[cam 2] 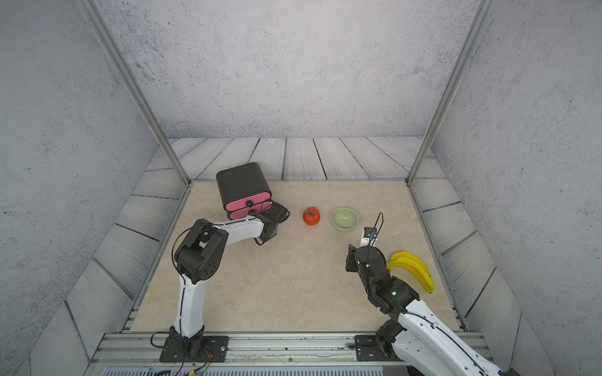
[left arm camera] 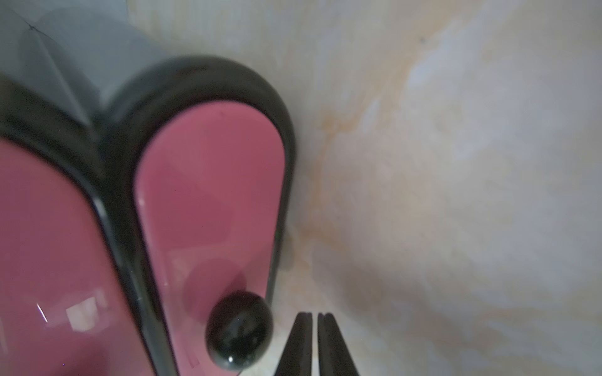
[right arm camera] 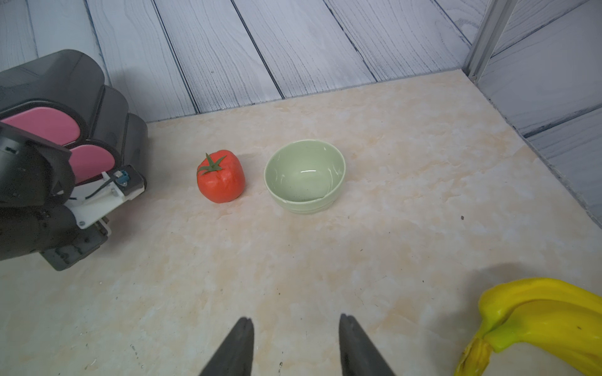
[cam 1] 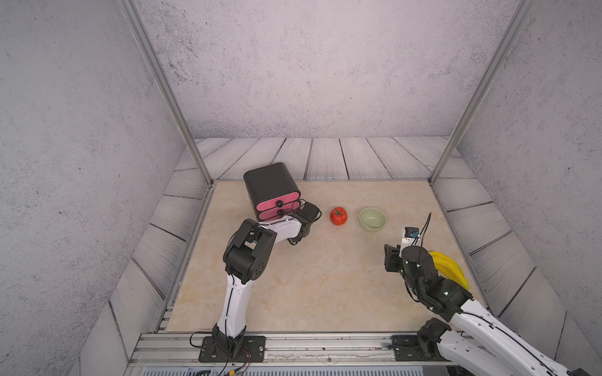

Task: Put the paint cans in the drawer according to color
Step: Close the drawer in the storage box, then reset both arms

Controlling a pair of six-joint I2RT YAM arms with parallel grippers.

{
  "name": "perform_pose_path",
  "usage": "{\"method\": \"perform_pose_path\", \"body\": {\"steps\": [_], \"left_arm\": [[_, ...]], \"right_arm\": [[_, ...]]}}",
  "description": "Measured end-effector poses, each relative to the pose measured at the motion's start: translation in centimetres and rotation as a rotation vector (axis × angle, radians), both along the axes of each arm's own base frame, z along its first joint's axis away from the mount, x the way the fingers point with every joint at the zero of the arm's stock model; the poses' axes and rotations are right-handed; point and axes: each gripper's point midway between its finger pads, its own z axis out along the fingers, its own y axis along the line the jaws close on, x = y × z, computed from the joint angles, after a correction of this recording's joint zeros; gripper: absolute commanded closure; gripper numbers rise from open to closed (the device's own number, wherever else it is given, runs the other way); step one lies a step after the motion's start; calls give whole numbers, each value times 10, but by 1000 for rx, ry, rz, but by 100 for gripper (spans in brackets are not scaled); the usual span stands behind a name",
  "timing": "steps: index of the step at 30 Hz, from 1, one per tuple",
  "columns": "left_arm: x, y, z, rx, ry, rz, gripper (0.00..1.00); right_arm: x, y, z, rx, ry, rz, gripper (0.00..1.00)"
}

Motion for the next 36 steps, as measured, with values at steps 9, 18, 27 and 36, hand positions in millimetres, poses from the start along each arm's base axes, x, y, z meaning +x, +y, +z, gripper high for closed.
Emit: {"method": "perform_pose_path", "body": {"steps": [9,18,27,36], "left_arm": [[8,12,-7,31,8,35,80],[11,13,-4,35,-7,41,75],[-45,-25,40,-126,-21,-52,41],[-141,-18,180,-752,-296,46,2]], "right_arm": [[-2,-1,-2,-10,13,0,53],[-2,-2,-3,-22,16,5,53],[-7,-9,11,-51,-39,13,38],[1,-37,36,-82,-231,-109,1]]}}
